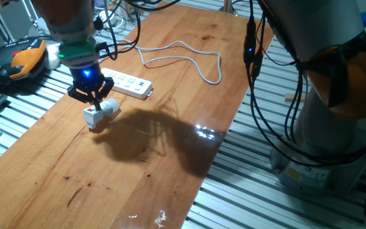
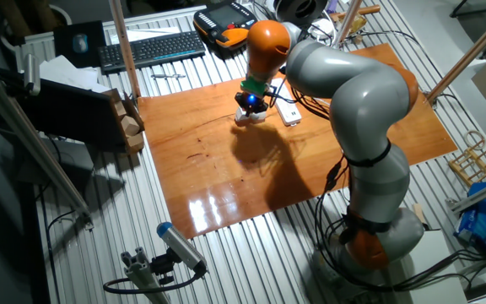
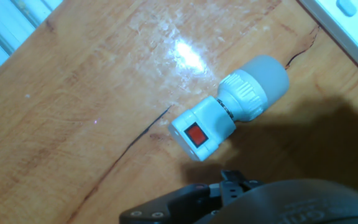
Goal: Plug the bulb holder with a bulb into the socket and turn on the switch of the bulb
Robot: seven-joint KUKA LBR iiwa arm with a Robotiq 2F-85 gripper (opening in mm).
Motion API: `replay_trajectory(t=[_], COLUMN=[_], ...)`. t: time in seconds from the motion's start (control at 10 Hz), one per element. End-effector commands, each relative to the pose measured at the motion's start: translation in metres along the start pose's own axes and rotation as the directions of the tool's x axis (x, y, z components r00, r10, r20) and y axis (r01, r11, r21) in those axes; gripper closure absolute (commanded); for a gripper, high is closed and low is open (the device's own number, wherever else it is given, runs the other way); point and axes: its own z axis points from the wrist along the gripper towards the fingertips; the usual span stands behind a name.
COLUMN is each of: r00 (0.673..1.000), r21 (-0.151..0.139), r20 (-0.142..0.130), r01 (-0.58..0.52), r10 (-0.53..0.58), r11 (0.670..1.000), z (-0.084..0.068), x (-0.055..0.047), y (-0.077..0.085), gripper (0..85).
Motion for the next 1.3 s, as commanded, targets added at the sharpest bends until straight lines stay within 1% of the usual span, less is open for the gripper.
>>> replay_trajectory(t=[0.0, 0.2, 0.3, 0.5, 0.6, 0.7, 0.8, 0.9, 1.0, 1.1, 1.2], r00=[1.0, 0.999, 0.998, 0.998, 0.996, 0.985, 0.98, 0.965, 0.949, 0.922, 0.915], r21=[-0.008, -0.032, -0.027, -0.029, -0.023, -0.007, 0.0, -0.005, -0.024, -0.04, -0.006], r20=[-0.013, -0.044, -0.049, -0.058, -0.076, -0.098, -0.103, -0.104, -0.087, -0.087, -0.088], r01=[-0.009, -0.032, -0.027, -0.024, -0.052, -0.144, -0.173, -0.243, -0.305, -0.381, -0.395], r10=[0.009, 0.03, 0.026, 0.022, 0.05, 0.142, 0.172, 0.241, 0.302, 0.377, 0.393], r11=[1.0, 0.999, 0.999, 0.999, 0.998, 0.99, 0.985, 0.97, 0.952, 0.924, 0.919], z=[-0.0003, -0.0009, -0.0022, -0.0037, -0.0044, -0.0044, -0.0045, -0.0037, -0.0042, -0.0049, -0.0064], x=[0.001, -0.0007, -0.0008, -0.0001, 0.0002, 0.0008, 0.001, 0.0019, 0.0019, 0.0027, 0.0034], y=[0.0002, -0.0027, -0.0055, -0.006, -0.0058, -0.0054, -0.0054, -0.0047, -0.0055, -0.0057, -0.0064], gripper=[85.0, 85.0, 85.0, 85.0, 85.0, 85.0, 85.0, 85.0, 85.0, 85.0, 85.0])
